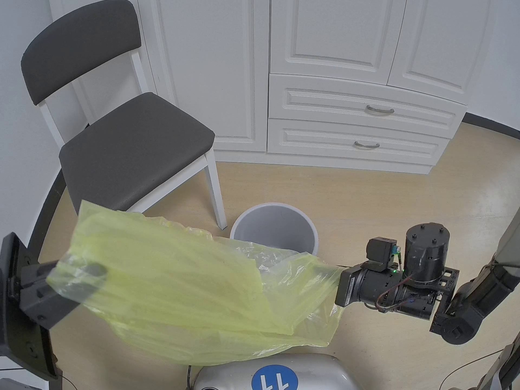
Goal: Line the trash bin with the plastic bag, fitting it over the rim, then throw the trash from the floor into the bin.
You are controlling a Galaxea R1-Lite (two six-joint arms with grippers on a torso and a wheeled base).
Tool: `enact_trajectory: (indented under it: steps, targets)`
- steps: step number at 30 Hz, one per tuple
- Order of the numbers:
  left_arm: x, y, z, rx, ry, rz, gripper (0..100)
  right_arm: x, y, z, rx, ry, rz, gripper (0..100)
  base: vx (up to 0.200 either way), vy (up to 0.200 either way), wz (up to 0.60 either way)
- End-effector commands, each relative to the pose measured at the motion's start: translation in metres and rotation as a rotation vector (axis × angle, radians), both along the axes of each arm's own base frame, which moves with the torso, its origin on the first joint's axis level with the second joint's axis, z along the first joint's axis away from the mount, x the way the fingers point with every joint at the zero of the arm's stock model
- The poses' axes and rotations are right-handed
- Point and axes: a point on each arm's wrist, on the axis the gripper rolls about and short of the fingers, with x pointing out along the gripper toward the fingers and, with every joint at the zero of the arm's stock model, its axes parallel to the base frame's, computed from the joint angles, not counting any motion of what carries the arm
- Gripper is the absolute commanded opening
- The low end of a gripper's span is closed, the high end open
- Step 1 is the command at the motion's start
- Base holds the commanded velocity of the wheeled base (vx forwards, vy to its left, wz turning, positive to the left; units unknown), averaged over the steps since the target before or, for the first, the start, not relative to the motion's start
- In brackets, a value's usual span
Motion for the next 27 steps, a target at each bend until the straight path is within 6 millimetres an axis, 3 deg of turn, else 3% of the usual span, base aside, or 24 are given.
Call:
enact_trajectory:
  steps: [1,4,7,9,12,15,27]
  targets:
    - [0.031,-0.017,-0.021,0.110,0.129,0.075,0,0.008,-0.004,0.063,0.027,-0.076,-0.150,0,0.000,0.000,0.00]
    - [0.045,-0.020,-0.028,0.141,0.174,0.117,0,0.009,-0.006,0.072,0.025,-0.079,-0.185,0,0.000,0.000,0.00]
    - [0.080,-0.027,-0.041,0.185,0.278,0.214,0,0.005,-0.011,0.083,0.047,-0.106,-0.207,0,0.000,0.000,0.00]
    - [0.086,-0.028,-0.043,0.196,0.297,0.237,0,0.004,-0.012,0.084,0.048,-0.109,-0.207,0,0.000,0.000,0.00]
    - [0.108,-0.036,-0.047,0.214,0.345,0.393,0,0.000,-0.015,0.092,0.063,-0.130,-0.210,0,0.000,0.000,0.00]
    - [0.115,-0.040,-0.050,0.224,0.358,0.472,0,0.001,-0.015,0.092,0.054,-0.139,-0.234,0,0.000,0.000,0.00]
    - [0.125,-0.039,-0.055,0.241,0.383,0.513,0,-0.003,-0.024,0.102,0.028,-0.208,-0.287,0,0.000,0.000,0.00]
